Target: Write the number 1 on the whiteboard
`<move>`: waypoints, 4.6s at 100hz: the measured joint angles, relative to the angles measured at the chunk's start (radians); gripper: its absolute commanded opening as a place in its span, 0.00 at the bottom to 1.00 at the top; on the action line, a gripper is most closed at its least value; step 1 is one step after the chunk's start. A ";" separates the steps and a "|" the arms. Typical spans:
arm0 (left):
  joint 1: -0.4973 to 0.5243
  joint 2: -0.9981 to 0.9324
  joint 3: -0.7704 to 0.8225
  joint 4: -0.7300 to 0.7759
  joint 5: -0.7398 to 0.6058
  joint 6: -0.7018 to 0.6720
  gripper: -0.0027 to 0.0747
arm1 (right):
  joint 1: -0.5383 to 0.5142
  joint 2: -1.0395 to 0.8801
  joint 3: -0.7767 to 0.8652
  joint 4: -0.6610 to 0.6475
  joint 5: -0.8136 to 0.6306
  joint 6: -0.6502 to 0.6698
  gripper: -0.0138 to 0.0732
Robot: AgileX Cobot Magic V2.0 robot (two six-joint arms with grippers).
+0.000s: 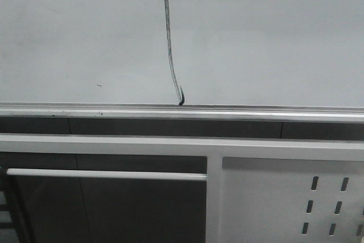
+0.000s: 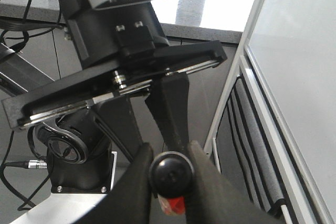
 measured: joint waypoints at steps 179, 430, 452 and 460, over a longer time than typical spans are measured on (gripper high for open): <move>0.000 0.002 0.000 -0.022 -0.006 -0.007 0.35 | -0.047 0.024 -0.044 -0.009 0.099 0.000 0.08; 0.000 0.002 0.000 -0.027 -0.024 -0.008 0.21 | -0.082 0.025 -0.051 -0.007 0.138 -0.004 0.08; 0.000 0.002 0.000 -0.025 -0.011 0.005 0.06 | -0.082 0.029 -0.051 -0.003 0.130 0.000 0.08; 0.000 0.002 0.000 -0.025 -0.009 0.013 0.03 | -0.082 0.029 -0.051 0.001 0.132 0.002 0.08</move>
